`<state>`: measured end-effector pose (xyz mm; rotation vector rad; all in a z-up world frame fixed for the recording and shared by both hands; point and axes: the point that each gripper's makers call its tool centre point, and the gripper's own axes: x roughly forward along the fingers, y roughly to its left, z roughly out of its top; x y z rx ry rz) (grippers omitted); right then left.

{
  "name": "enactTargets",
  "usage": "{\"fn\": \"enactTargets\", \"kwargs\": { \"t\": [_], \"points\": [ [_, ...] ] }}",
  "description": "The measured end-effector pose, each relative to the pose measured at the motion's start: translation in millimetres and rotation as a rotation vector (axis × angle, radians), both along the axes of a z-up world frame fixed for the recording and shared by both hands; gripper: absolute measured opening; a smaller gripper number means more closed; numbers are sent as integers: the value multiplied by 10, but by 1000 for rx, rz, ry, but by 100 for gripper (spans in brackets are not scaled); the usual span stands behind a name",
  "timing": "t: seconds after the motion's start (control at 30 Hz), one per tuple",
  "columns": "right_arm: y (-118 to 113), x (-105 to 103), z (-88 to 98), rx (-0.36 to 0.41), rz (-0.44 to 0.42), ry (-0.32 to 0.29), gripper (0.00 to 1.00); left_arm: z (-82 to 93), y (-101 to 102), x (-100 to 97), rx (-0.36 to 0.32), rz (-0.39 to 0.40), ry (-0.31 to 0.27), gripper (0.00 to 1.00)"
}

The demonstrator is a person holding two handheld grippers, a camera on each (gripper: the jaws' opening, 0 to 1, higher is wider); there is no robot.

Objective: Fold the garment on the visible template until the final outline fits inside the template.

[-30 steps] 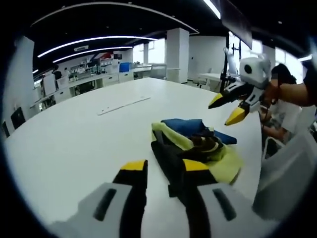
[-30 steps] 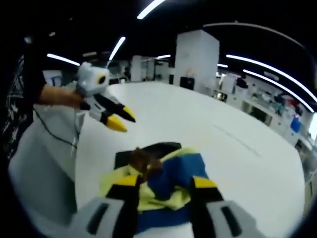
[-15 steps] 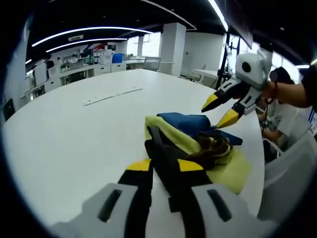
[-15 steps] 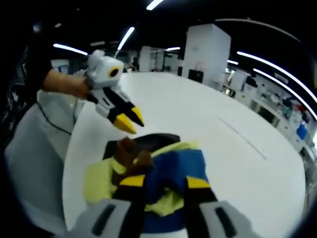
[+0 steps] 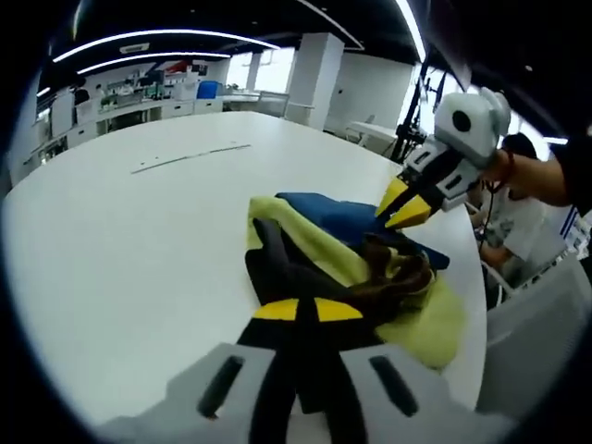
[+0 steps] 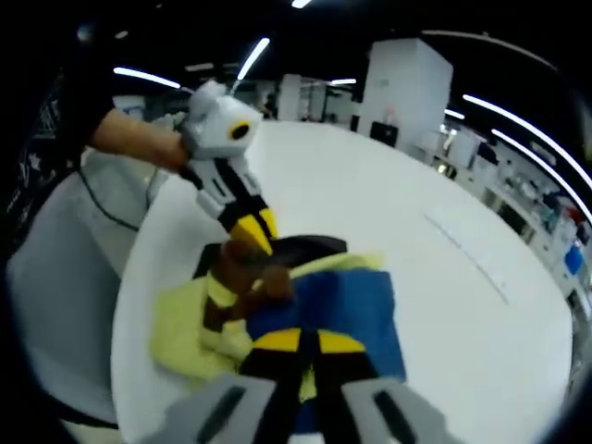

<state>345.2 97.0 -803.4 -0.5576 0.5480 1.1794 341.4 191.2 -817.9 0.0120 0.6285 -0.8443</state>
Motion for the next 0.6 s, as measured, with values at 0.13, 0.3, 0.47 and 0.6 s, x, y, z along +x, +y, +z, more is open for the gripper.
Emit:
{"fn": "enactTargets", "kwargs": {
  "t": [0.13,0.3,0.47,0.6],
  "points": [
    [-10,-10,-14,-12,9,-9,0,-21,27,6,20,4,-8,0],
    [-24,-28,25,-10,12,-13,0,34,50,-35,45,-2,-19,0],
    [-53,-63,137,3,9,-23,0,191,136,-80,24,45,-2,0],
    [-71,-53,279,36,-12,-22,0,289,174,-118,61,41,-46,0]
  ]
}}
